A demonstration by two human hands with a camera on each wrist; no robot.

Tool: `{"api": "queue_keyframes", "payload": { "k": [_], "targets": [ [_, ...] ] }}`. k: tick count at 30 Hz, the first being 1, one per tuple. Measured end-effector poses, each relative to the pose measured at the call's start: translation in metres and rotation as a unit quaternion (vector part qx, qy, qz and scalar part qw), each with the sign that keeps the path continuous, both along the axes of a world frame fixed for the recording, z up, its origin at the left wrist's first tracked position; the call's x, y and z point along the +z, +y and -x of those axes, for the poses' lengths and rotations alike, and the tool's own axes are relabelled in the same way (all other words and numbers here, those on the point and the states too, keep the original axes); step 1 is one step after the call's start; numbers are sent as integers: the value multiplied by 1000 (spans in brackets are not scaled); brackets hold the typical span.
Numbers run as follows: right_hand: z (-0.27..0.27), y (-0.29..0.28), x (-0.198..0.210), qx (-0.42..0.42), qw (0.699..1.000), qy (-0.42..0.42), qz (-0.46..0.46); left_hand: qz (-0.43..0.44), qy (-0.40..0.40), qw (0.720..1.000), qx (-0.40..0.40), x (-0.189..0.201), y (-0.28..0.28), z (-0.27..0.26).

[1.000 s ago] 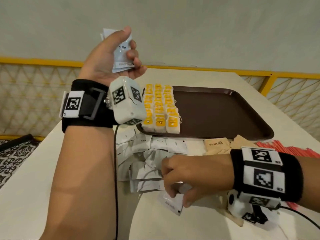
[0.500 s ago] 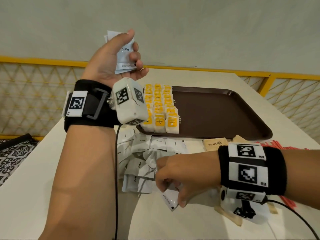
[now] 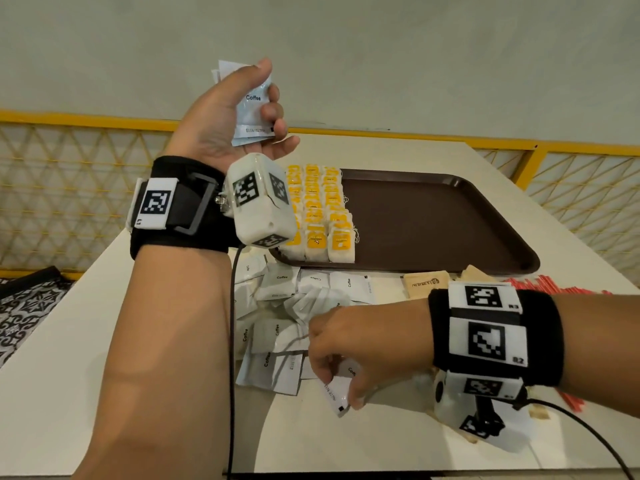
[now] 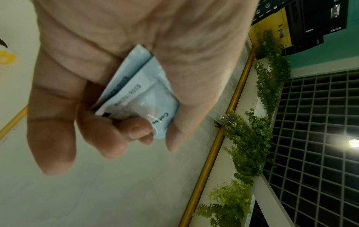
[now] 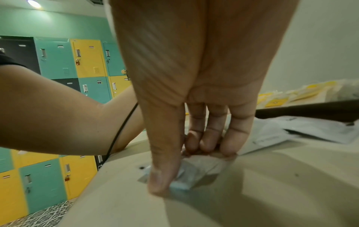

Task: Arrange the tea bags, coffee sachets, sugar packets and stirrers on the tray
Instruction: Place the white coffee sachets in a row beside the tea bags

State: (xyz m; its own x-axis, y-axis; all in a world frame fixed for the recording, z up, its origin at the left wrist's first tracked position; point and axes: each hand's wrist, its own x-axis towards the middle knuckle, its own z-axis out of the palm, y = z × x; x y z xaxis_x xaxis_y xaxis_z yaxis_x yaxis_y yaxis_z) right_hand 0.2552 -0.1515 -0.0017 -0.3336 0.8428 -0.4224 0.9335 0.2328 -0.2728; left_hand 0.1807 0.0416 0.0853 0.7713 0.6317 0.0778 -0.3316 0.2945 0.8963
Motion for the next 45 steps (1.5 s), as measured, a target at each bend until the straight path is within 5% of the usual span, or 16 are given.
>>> {"api": "queue_keyframes", "payload": {
  "k": [6,11,17,24,30,40,45],
  "targets": [
    [5,-7,-5,56,994,-48,-76,-5,1,1000,-3,0,0,-1],
    [-22,-1,26,-77,986,47,-143,-5,-5,1000,-3,0,3,-1],
    [-39,11,8,-155,985,15,-71,-9,-5,1000,-8,-1,4,-2],
    [-21,22,-2,-55,994,-53,-81,-10,-3,1000,-8,-1,5,-3],
    [-20,35,-5,-117,992,-5,-44,-13,-4,1000,-13,-3,7,-4],
    [-13,48,-5,-63,995,-75,-34,-9,2,1000,-19,-4,8,-7],
    [-31,47,13,-134,990,6,-52,-11,1,1000,-26,-5,8,-9]
  ]
}}
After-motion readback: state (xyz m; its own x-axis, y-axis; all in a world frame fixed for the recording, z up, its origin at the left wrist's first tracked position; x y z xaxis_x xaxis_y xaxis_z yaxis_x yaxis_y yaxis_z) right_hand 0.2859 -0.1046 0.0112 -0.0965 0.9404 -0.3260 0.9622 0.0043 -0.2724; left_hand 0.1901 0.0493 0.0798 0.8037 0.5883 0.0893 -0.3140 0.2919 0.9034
